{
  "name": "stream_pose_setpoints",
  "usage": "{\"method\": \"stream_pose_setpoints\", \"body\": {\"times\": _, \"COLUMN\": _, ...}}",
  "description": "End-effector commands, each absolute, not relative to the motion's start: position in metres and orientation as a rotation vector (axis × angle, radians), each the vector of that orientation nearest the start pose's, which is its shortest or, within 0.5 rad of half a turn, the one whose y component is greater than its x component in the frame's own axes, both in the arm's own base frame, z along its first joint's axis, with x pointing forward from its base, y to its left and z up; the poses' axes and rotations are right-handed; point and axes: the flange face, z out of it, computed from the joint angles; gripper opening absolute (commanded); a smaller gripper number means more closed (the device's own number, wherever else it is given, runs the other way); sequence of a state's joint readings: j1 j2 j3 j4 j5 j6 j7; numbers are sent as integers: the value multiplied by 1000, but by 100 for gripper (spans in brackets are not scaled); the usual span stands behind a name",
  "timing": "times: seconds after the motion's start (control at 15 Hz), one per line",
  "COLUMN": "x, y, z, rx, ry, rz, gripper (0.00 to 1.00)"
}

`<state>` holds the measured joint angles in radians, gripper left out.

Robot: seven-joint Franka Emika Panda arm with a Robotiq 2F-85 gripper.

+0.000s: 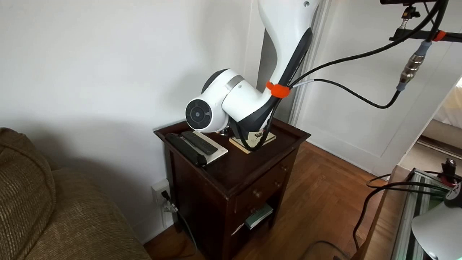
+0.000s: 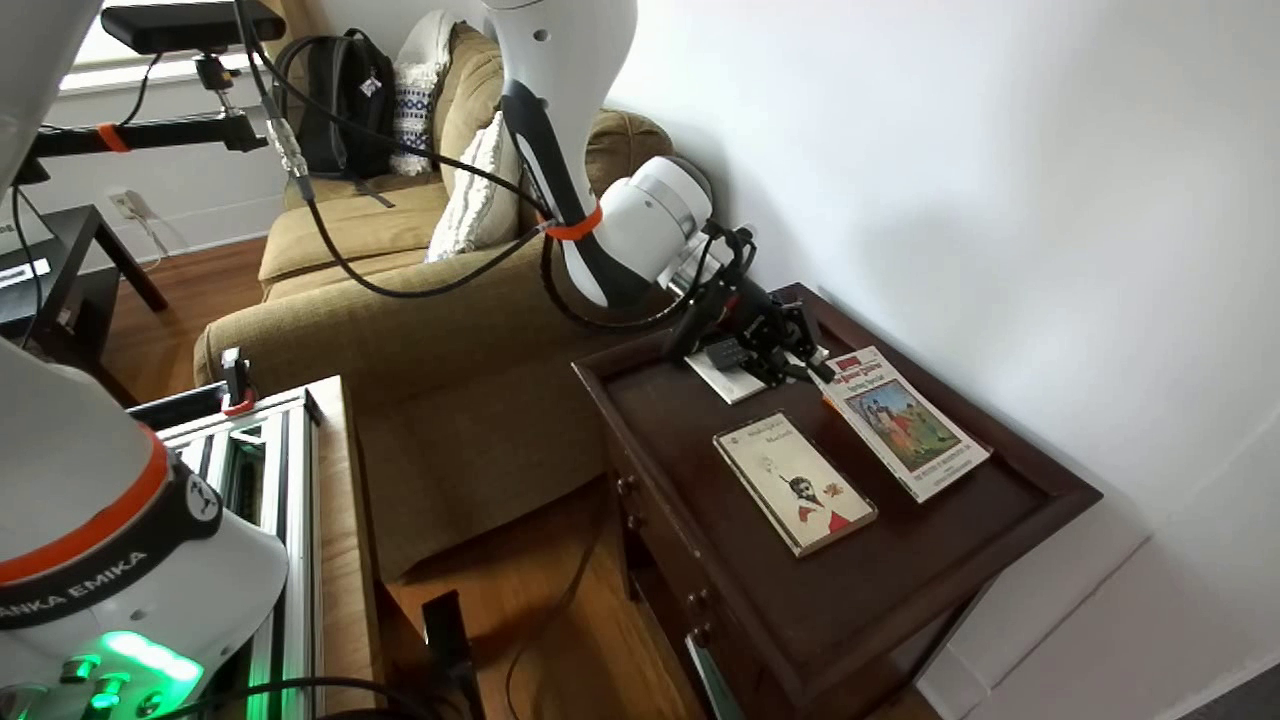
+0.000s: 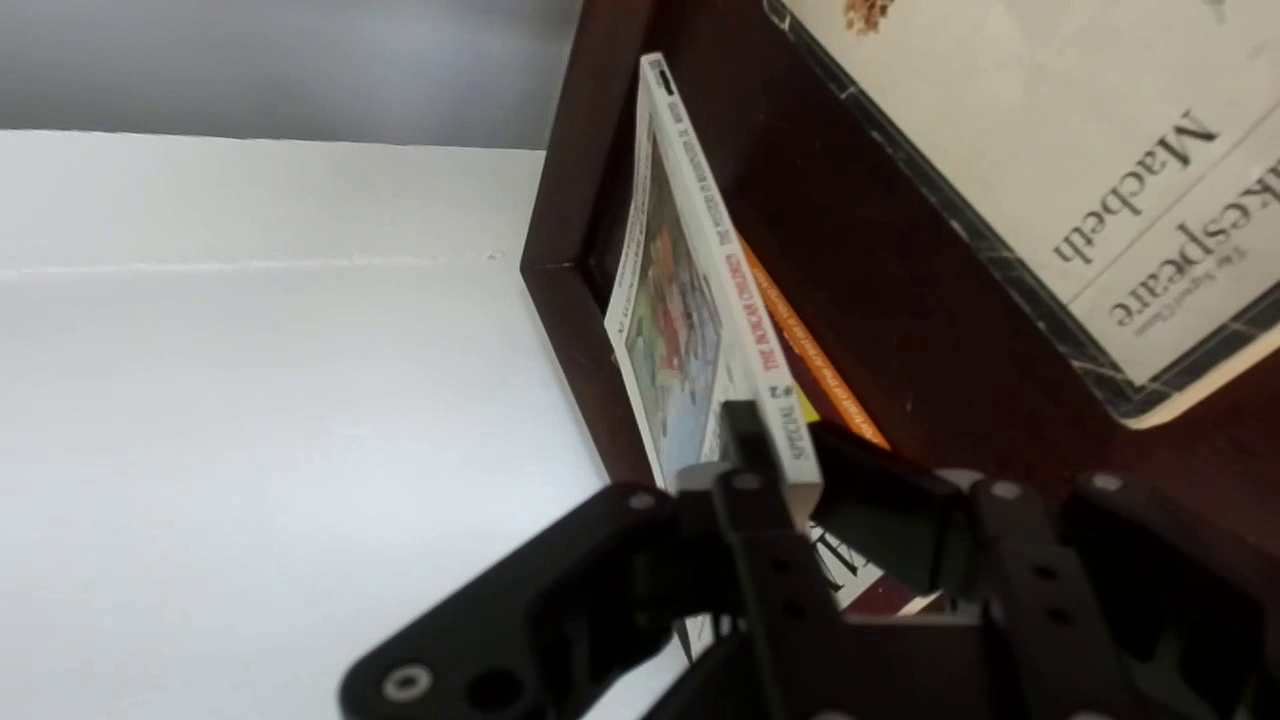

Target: Pick up the white book and put it on the brown book, pick up the brown and white book and put it on the stacked white book

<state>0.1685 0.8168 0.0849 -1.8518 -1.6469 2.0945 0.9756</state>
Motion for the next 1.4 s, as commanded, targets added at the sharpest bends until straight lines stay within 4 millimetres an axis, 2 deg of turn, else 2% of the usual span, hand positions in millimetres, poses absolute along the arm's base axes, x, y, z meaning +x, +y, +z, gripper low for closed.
{"method": "stream_pose_setpoints", "body": {"times": 0.0, "x": 596, "y": 101, "z": 60, "rx": 1992, "ry": 636, "rz": 347, "gripper": 4}}
{"method": "stream_pose_setpoints", "body": {"times": 0.4, "x": 602, "y": 102, "z": 51, "rx": 1981, "ry": 664, "rz": 346, "gripper": 4}}
{"method": "stream_pose_setpoints", "body": {"times": 0.47, "x": 604, "y": 103, "z": 51, "rx": 1986, "ry": 660, "rz": 350, "gripper": 41}}
{"method": "stream_pose_setpoints", "body": {"times": 0.53, "x": 604, "y": 104, "z": 52, "rx": 1982, "ry": 659, "rz": 352, "gripper": 42}}
{"method": "stream_pose_setpoints", "body": {"times": 0.6, "x": 605, "y": 105, "z": 53, "rx": 1986, "ry": 656, "rz": 352, "gripper": 47}}
{"method": "stream_pose_setpoints", "body": {"times": 0.87, "x": 605, "y": 113, "z": 69, "rx": 2013, "ry": 629, "rz": 356, "gripper": 77}}
{"method": "stream_pose_setpoints", "body": {"times": 1.07, "x": 604, "y": 125, "z": 83, "rx": 2047, "ry": 615, "rz": 376, "gripper": 99}}
{"method": "stream_pose_setpoints", "body": {"times": 1.33, "x": 603, "y": 142, "z": 106, "rx": 2137, "ry": 563, "rz": 382, "gripper": 100}}
